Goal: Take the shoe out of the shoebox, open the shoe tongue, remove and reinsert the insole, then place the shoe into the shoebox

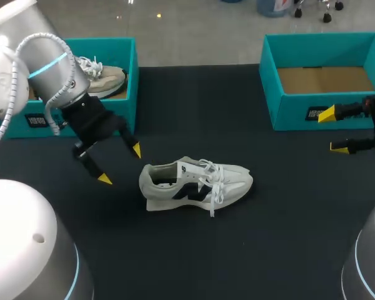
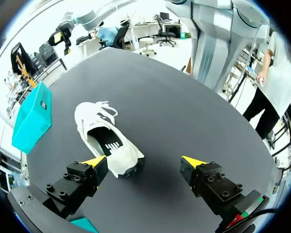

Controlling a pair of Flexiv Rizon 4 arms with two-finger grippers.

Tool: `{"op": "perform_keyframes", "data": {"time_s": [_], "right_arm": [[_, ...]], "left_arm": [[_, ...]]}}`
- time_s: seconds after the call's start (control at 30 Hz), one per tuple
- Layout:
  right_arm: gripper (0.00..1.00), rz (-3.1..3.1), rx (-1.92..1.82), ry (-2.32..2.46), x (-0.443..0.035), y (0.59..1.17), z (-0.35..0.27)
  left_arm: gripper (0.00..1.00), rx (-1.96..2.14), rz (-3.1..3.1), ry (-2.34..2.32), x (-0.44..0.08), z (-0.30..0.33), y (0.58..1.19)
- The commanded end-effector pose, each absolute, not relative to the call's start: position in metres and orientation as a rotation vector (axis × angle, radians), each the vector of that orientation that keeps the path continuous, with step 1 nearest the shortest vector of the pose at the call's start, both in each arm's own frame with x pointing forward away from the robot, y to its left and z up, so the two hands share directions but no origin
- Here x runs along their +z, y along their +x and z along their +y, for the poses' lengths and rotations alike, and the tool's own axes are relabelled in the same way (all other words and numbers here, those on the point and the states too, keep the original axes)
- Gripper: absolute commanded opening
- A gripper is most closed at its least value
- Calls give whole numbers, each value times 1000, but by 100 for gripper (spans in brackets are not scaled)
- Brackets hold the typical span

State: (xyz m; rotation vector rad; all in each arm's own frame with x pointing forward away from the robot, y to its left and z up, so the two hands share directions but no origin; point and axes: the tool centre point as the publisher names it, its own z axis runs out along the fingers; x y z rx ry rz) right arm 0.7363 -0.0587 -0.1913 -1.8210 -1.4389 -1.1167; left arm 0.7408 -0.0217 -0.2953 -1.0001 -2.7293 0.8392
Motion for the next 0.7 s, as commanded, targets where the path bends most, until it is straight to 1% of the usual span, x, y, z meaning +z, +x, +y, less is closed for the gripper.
{"op": "perform_keyframes", "data": {"time_s": [0.03, 0.13, 0.7], "right_arm": [[100, -1440, -1113, -1826, -191, 736, -58], [100, -1440, -1113, -1826, -191, 736, -58], [100, -1440, -1113, -1826, -191, 736, -58]], "left_arm": [[100, 922, -2817, -775, -298, -9, 735], [100, 803, -2857, -694, -302, 5, 734], [100, 803, -2857, -694, -302, 5, 734]]}}
